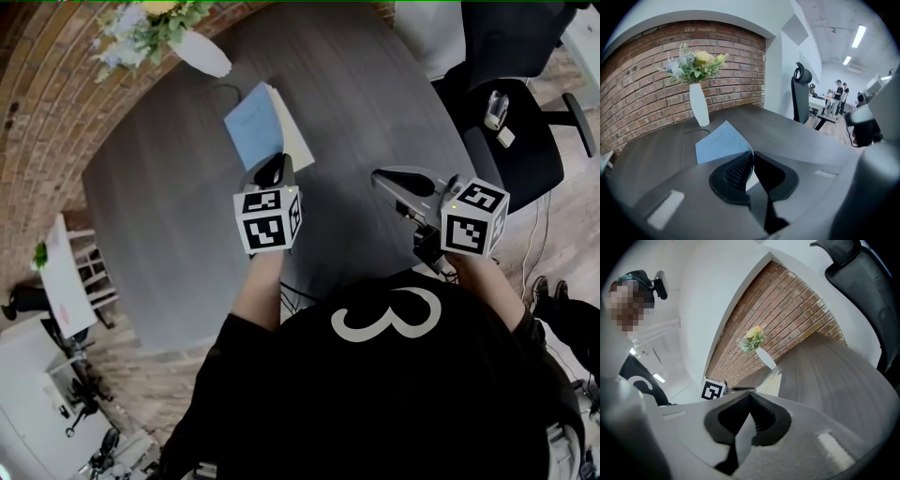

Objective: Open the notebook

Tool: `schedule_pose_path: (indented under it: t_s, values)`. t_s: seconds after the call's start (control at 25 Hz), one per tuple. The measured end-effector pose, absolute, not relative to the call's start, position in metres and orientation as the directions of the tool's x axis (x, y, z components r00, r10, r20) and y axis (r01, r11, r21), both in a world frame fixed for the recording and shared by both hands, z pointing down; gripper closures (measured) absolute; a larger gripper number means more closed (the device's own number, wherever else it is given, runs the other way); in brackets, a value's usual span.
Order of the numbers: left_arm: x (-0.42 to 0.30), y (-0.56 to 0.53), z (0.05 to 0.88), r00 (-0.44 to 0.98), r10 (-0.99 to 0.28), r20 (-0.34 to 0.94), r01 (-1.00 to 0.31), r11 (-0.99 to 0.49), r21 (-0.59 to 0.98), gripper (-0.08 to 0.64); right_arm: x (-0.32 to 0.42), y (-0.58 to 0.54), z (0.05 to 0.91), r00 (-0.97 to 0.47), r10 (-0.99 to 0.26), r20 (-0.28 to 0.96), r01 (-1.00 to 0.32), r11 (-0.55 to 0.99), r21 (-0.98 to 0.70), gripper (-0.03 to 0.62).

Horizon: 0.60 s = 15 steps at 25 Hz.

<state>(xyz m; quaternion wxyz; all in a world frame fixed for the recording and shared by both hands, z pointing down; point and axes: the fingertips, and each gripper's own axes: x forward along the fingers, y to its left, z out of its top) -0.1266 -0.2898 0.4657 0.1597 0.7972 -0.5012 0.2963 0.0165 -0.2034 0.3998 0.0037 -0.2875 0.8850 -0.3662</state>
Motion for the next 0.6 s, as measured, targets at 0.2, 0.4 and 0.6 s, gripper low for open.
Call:
schedule_pose_path:
  t_s: [0.2,0.4,0.6]
  values:
    - [-0.138,-0.289,0.455,0.354,-0.712,0.606,-0.901,-0.433,0.017,0.517,0.006,-0.201,0.393,-0.825,-0.527,0.206,-0.521,0.566,-0.639,0.591]
    - [-0.149,-0.287,0.445,0.403,-0.720,0.566,-0.902,-0.418,0.110,0.518,-0.006,-0.197,0.386,-0.822,-0.534,0.200,-0.527,0.576,-0.625,0.591]
    - [-0.161,-0.284,0.435,0.428,-0.733,0.528,-0.899,-0.405,0.166,0.518,-0.017,-0.193,0.380,-0.820,-0.538,0.196,-0.532,0.589,-0.609,0.591]
